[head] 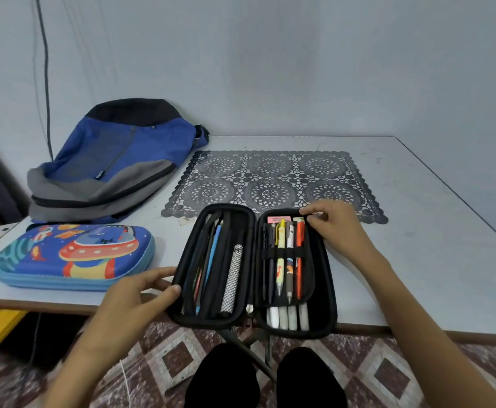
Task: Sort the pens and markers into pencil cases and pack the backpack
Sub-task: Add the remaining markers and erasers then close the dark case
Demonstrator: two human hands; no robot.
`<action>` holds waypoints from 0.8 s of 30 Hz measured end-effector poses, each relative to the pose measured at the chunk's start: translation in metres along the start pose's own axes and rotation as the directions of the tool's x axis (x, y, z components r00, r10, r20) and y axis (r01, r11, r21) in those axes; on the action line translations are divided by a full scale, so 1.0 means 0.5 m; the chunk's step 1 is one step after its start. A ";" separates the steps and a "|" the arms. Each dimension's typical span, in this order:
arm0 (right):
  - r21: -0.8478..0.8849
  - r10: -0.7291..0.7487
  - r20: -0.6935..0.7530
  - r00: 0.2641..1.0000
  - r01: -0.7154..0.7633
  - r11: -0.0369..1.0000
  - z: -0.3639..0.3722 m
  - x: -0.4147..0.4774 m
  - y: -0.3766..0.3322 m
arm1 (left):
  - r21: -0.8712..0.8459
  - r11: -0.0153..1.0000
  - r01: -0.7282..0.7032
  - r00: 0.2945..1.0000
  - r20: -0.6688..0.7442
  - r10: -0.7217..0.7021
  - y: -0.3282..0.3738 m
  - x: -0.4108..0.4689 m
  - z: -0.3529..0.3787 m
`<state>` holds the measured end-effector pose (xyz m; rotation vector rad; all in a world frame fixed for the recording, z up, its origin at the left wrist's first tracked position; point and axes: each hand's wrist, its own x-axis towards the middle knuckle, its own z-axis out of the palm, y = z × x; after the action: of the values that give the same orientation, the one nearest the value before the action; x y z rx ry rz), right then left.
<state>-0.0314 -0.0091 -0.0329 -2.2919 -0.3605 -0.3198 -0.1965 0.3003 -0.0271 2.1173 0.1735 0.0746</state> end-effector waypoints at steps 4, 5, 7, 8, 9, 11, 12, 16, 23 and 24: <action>-0.065 0.048 0.012 0.999 -0.048 0.997 -0.008 0.049 -0.008 | 0.069 0.994 -0.080 0.997 -0.012 0.081 0.012 0.038 0.012; -0.088 0.047 0.012 0.999 -0.046 0.995 -0.008 0.063 -0.006 | 0.104 0.989 -0.105 0.994 -0.015 0.107 0.016 0.051 0.015; -0.122 0.051 0.009 0.999 -0.050 0.991 -0.007 0.089 -0.002 | 0.131 0.983 -0.125 0.991 -0.028 0.130 0.021 0.077 0.023; -0.137 0.060 0.010 0.998 -0.058 0.989 -0.006 0.101 0.000 | 0.135 0.983 -0.128 0.990 -0.037 0.134 0.021 0.090 0.026; -0.145 0.071 0.016 0.997 -0.068 0.987 -0.005 0.110 0.001 | 0.139 0.982 -0.128 0.990 -0.048 0.136 0.020 0.102 0.030; -0.137 0.099 0.032 0.995 -0.094 0.986 -0.002 0.122 0.006 | 0.153 0.980 -0.125 0.987 -0.082 0.139 0.019 0.123 0.040; -0.126 0.107 0.032 0.994 -0.103 0.987 -0.001 0.123 0.009 | 0.157 0.980 -0.120 0.985 -0.102 0.137 0.018 0.133 0.045; -0.113 0.127 0.041 0.991 -0.121 0.986 -0.009 0.119 0.015 | 0.050 0.996 -0.072 0.988 -0.133 0.078 0.018 0.159 0.056; -0.026 0.294 -0.040 0.955 -0.296 0.955 -0.055 0.084 0.020 | -0.526 0.850 -0.036 0.985 -0.163 -0.060 0.036 0.176 0.085; -0.012 0.317 -0.061 0.947 -0.318 0.948 -0.063 0.075 0.020 | -0.603 0.797 -0.025 0.986 -0.145 -0.080 0.039 0.178 0.089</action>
<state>0.0033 -0.0332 -0.0059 -2.3101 0.0452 -0.2262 -0.1012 0.2663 -0.0356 1.4607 0.2425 0.2549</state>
